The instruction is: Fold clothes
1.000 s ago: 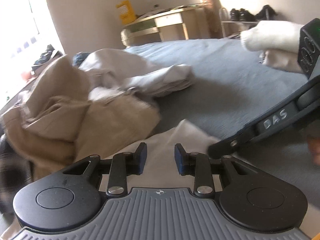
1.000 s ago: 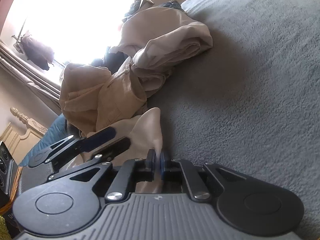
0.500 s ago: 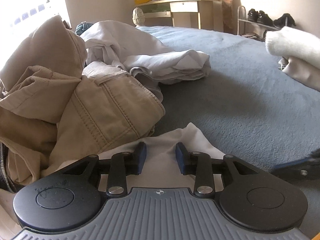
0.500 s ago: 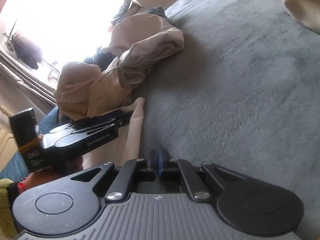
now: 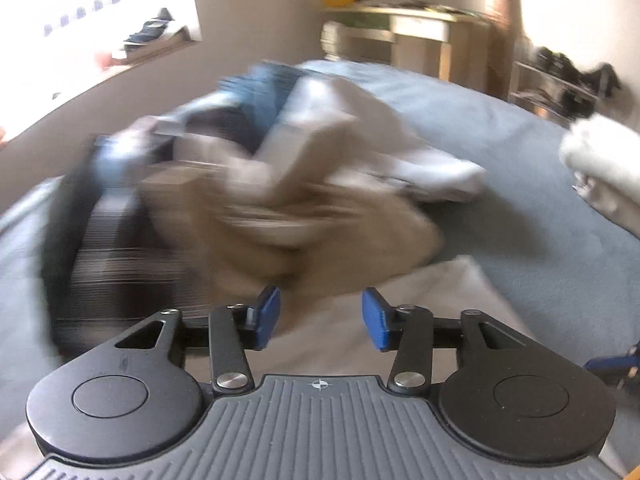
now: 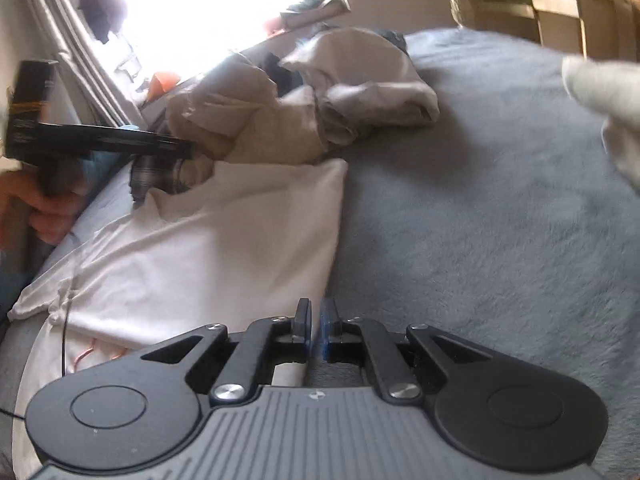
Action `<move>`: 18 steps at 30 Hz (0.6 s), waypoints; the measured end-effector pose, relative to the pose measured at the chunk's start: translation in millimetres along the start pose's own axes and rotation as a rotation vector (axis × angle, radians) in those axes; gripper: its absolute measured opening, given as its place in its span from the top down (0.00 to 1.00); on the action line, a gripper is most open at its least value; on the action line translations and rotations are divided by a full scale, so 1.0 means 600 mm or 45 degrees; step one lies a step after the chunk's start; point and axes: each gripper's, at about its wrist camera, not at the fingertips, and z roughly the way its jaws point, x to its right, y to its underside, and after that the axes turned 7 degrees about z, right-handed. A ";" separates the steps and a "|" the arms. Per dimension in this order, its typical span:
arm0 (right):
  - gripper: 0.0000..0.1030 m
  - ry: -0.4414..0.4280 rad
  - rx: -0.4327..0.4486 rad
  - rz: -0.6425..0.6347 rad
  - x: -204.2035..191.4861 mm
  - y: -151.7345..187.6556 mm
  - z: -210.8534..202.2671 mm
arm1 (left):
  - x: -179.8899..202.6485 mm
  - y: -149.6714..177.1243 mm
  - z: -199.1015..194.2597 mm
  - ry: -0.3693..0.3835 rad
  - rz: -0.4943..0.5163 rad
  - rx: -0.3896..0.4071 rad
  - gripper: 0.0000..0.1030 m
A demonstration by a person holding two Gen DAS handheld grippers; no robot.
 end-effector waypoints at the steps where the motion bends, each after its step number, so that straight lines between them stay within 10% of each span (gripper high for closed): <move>1: 0.95 -0.007 -0.002 -0.008 -0.010 -0.001 -0.001 | -0.035 0.000 -0.030 -0.029 -0.025 0.001 0.53; 8: 0.95 -0.101 -0.029 -0.151 -0.138 0.008 0.023 | -0.222 0.082 -0.211 -0.293 -0.200 -0.055 0.49; 18: 0.94 -0.167 -0.166 -0.293 -0.352 0.027 0.175 | -0.372 0.380 -0.272 -0.547 -0.816 -0.146 0.48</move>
